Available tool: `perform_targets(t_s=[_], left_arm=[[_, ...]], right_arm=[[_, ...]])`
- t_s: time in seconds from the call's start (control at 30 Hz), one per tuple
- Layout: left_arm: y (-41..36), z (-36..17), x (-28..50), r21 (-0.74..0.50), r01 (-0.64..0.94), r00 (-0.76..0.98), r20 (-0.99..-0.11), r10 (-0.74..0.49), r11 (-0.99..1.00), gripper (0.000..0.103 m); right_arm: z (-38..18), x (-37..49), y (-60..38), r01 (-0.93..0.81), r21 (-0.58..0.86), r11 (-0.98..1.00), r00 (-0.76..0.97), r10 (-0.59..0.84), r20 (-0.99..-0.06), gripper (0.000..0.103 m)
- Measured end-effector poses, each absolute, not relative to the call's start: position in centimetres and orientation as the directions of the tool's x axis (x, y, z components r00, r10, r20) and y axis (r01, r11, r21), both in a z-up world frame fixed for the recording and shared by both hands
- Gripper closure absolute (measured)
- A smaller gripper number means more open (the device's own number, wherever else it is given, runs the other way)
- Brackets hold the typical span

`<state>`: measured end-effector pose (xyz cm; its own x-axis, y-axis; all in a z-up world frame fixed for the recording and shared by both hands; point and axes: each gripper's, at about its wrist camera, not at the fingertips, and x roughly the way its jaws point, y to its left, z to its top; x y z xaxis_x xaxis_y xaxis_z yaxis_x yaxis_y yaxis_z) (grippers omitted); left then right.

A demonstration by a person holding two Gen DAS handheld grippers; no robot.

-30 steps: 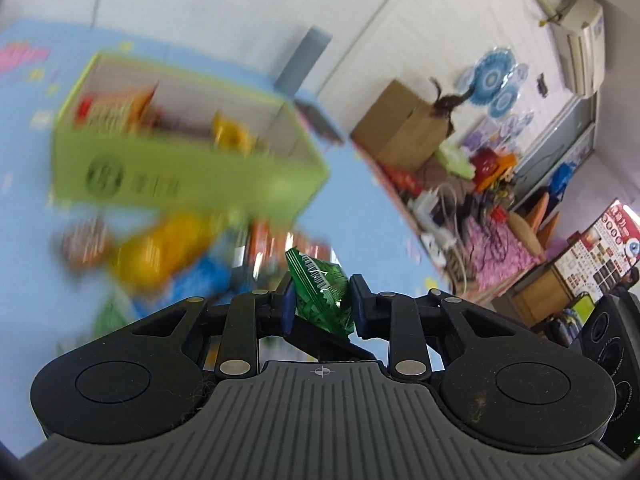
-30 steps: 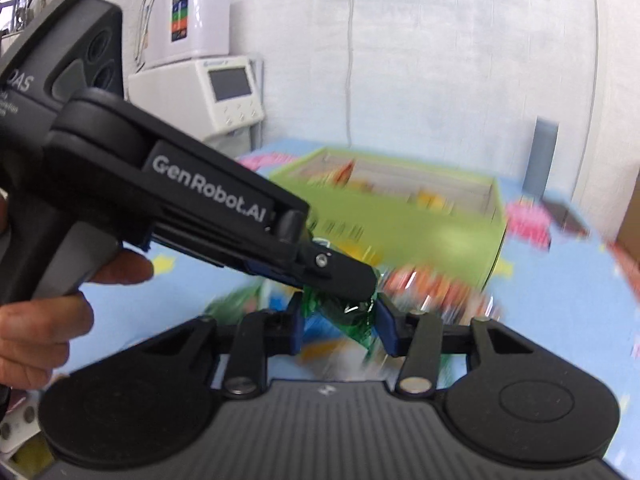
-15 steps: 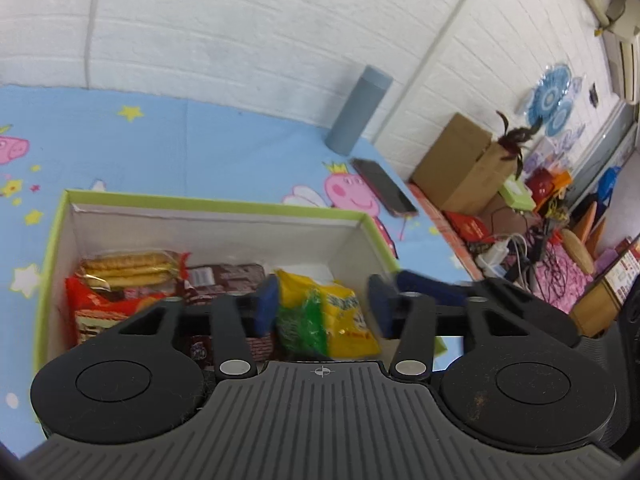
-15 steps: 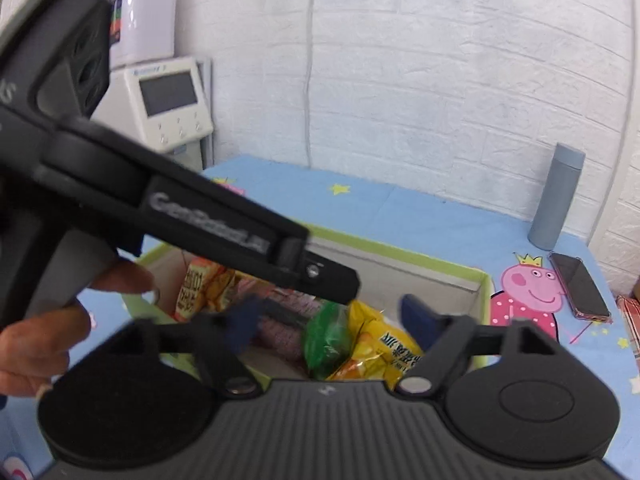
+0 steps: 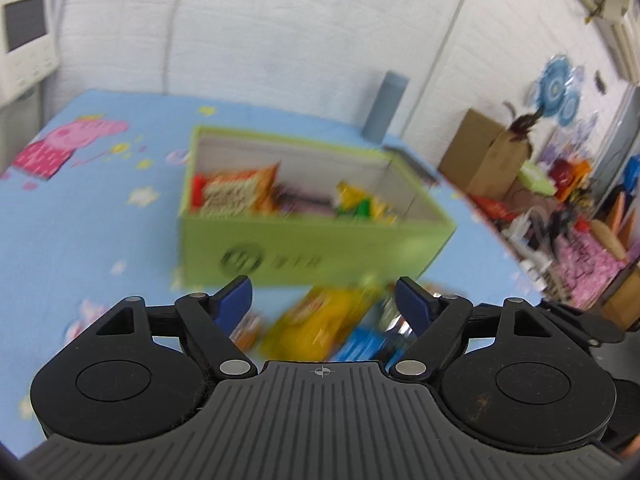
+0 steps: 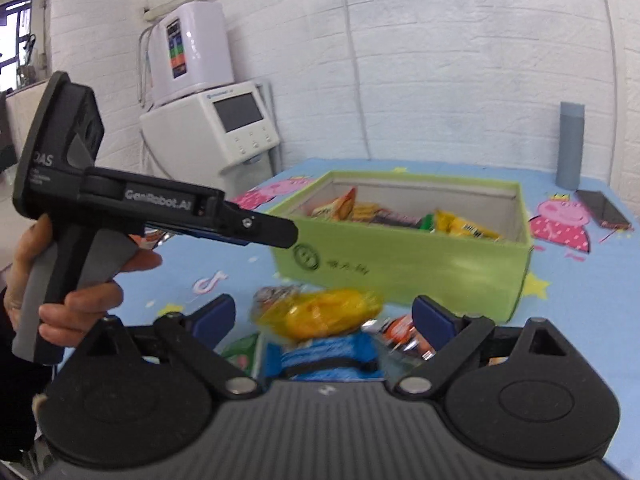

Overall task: Organize snacks
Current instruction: 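Move the left tool back over the green snack packet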

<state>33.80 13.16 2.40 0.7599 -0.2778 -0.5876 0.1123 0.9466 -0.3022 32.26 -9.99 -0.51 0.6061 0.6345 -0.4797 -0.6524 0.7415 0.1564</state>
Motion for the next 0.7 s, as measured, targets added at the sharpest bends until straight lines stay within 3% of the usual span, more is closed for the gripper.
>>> perform_targets(t_s=[0.3, 0.47, 0.53, 0.7], left_arm=[[16.9, -3.1, 31.9, -0.403, 0.077, 0.638, -0.683, -0.356, 0.912, 0.056], [17.1, -3.8, 32.6, -0.42, 0.098, 0.622, -0.682, -0.385, 0.902, 0.057], [16.9, -4.2, 33.0, -0.419, 0.107, 0.608, -0.69, -0.392, 0.902, 0.066], [17.2, -4.3, 32.4, -0.437, 0.123, 0.592, -0.688, -0.419, 0.891, 0.073]], right_arm=[[-4.6, 28.0, -1.5, -0.76, 0.185, 0.623, 0.423, 0.69, -0.588, 0.01], [-5.4, 28.5, -0.5, -0.739, 0.245, 0.628, 0.394, 0.697, -0.599, 0.01], [-5.8, 29.1, 0.4, -0.732, 0.25, 0.633, 0.389, 0.691, -0.609, 0.01], [-6.2, 30.0, 1.0, -0.729, 0.262, 0.632, 0.367, 0.685, -0.629, 0.01]])
